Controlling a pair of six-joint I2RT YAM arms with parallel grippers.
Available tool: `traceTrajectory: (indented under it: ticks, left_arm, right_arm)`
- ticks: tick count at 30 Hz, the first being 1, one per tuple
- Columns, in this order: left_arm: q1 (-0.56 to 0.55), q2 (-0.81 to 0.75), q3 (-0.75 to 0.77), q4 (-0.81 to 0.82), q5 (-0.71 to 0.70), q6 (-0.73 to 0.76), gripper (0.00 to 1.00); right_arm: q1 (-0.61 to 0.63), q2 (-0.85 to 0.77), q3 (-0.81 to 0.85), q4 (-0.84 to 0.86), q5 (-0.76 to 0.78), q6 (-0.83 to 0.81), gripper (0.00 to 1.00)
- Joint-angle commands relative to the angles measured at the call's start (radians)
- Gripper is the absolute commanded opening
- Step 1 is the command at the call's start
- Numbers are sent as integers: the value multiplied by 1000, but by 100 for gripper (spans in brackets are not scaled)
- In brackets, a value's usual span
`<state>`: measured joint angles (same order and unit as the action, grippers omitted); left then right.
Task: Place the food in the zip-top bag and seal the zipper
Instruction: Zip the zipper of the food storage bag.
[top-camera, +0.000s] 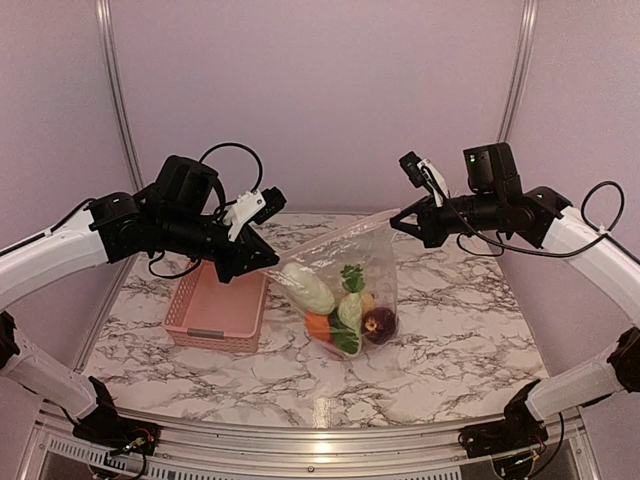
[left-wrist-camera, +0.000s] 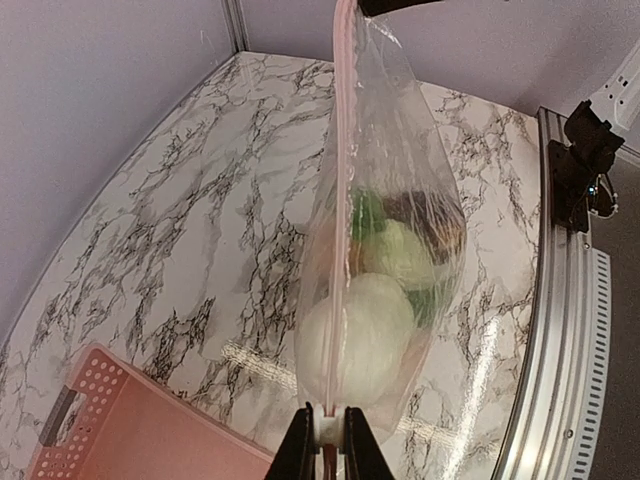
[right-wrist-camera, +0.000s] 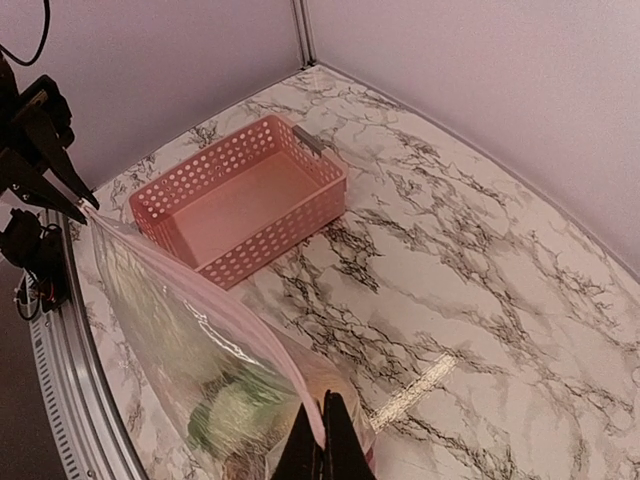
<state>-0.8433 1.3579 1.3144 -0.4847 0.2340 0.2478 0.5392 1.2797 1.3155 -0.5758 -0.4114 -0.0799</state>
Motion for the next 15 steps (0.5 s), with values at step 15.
traceTrajectory:
  ticks: [15]
  left_arm:
    - [32,-12,-18,-106,-17,-12,3]
  right_arm:
    - [-30,-4,14,21,83,14,0]
